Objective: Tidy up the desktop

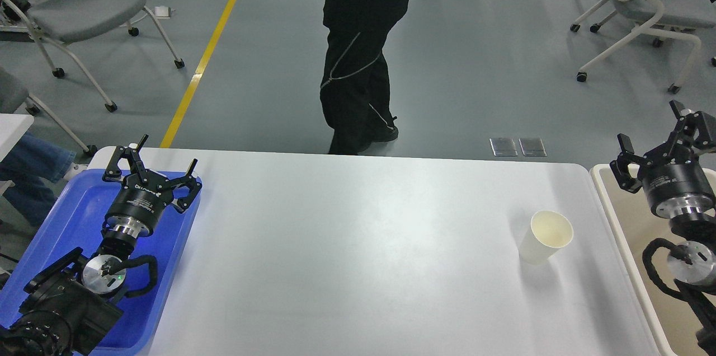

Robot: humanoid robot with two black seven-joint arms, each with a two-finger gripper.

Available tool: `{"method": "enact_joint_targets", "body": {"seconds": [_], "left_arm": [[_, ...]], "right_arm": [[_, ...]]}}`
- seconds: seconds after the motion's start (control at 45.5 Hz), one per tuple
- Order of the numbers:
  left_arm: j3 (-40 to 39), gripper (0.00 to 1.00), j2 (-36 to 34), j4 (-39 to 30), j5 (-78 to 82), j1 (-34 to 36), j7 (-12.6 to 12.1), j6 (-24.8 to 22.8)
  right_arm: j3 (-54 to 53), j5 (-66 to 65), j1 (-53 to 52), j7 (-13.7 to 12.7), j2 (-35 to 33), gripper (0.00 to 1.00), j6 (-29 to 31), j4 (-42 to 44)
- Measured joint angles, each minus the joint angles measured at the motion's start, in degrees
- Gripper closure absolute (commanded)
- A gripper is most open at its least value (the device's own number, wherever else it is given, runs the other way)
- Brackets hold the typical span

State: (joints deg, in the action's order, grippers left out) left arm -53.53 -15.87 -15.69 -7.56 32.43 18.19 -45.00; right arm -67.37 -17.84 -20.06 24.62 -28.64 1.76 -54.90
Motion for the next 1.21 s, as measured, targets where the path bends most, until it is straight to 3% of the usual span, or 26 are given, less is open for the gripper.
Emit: {"method": "enact_joint_targets", "body": {"seconds": [1.209], "left_arm": [[0.0,0.00,0.0,0.0,0.0,0.0,0.0,0.0]], "right_arm": [[-0.3,0.8,0.5,0.0,0.2,0.00,2.2,0.3]]}}
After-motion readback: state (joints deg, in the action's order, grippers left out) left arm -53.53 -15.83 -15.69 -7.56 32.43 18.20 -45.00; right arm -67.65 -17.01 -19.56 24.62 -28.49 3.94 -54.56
